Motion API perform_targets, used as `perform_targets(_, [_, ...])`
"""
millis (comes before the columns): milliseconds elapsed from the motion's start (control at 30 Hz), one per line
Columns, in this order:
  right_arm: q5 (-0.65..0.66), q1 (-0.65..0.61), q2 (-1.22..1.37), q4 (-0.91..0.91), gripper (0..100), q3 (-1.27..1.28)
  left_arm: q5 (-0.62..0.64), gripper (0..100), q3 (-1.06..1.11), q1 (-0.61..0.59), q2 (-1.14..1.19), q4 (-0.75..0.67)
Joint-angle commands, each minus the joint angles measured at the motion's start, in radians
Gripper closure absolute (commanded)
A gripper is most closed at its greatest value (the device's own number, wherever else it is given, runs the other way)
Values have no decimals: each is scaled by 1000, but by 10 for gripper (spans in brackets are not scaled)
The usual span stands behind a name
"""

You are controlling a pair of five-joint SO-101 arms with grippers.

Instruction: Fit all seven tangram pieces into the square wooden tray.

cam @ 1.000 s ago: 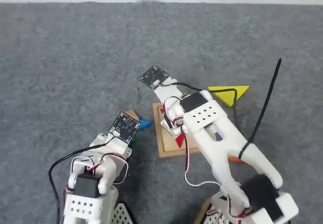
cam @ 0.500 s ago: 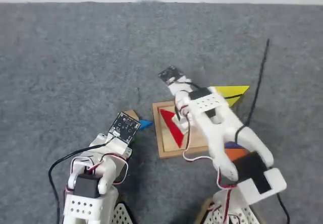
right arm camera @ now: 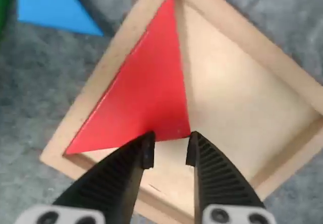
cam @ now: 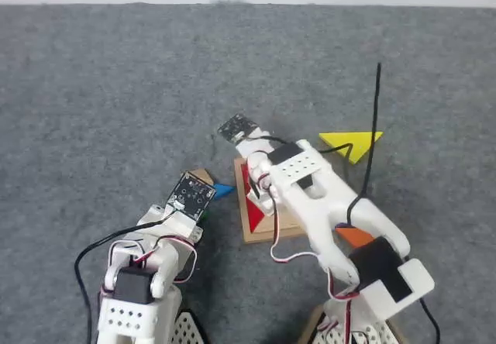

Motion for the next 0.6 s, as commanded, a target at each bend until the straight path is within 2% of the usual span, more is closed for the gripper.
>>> perform_targets(0, [-8, -70, -33, -7, 875, 25, -8, 902, -12, -6, -12, -2])
perform_targets(133, [-3, -28, -79, 21, 872, 17, -8, 902, -12, -6, -12, -2])
perform_targets(300, [23, 197, -263, 151, 871, -71, -8, 902, -12, -6, -12, -2])
perform_targets(433, [201, 384, -309, 265, 836, -233, -8, 902, -12, -6, -12, -2])
perform_targets(567, [516, 486, -173, 320, 723, -371, -8, 902, -12, -6, -12, -2])
